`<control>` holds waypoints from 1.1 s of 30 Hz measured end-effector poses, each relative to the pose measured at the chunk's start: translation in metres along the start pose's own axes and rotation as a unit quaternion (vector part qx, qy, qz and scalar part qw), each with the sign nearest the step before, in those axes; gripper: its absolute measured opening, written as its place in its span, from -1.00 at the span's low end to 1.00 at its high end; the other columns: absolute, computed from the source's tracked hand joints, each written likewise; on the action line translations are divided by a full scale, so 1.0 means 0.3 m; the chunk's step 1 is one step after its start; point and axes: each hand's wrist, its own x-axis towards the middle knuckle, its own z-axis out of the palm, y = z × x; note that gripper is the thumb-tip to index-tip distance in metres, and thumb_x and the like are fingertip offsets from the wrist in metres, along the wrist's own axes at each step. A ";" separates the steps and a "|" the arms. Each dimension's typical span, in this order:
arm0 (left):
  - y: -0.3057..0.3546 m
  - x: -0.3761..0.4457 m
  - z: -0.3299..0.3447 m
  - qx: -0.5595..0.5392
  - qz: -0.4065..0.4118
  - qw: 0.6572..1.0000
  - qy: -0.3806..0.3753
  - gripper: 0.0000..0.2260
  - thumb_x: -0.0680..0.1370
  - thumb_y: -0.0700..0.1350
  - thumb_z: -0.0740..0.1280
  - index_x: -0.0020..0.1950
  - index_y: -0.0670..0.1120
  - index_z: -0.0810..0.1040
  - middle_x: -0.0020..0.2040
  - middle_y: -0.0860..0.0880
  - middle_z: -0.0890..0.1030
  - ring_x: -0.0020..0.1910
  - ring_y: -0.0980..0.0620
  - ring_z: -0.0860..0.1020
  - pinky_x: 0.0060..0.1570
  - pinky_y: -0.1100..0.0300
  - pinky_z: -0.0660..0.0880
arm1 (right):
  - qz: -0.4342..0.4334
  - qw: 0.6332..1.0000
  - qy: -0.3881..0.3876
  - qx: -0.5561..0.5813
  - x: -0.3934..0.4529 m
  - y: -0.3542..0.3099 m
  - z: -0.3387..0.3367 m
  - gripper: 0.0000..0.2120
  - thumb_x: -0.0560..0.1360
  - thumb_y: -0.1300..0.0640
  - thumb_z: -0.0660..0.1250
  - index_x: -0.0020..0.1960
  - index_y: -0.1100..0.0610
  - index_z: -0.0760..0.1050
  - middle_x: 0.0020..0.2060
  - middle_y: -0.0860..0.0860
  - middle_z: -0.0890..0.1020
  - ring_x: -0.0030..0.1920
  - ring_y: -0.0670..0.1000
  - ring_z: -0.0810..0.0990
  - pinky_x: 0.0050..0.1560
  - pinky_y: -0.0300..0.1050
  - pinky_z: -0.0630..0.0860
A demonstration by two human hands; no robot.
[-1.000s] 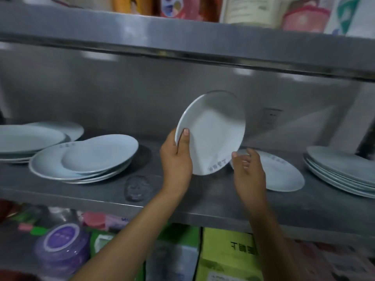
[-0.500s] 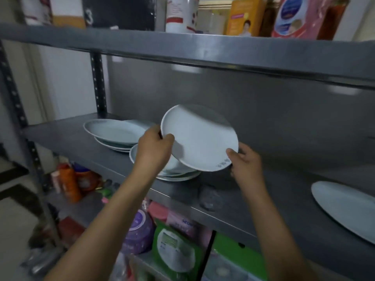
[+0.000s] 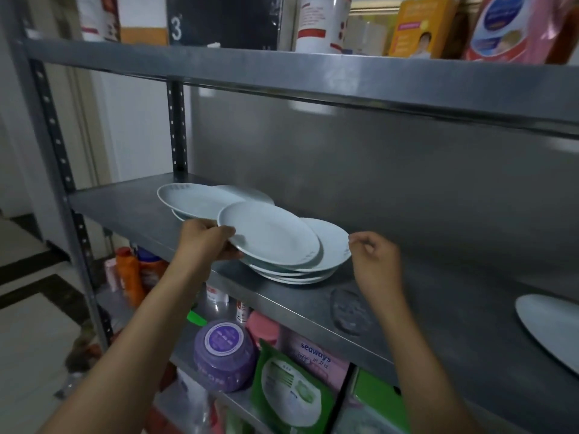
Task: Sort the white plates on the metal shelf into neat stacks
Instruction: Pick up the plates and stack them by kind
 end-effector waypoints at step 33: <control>-0.093 -0.588 0.871 0.232 0.508 0.768 -0.315 -0.79 0.54 -0.05 0.25 0.08 -0.10 0.57 0.00 -0.04 0.58 0.03 -0.07 0.50 0.02 0.11 0.42 | 0.048 0.944 0.257 -0.203 -0.302 0.225 -0.893 -0.81 0.49 0.30 0.25 -0.05 0.14 0.62 -0.10 -0.07 0.65 -0.03 -0.04 0.59 0.02 -0.15 0.47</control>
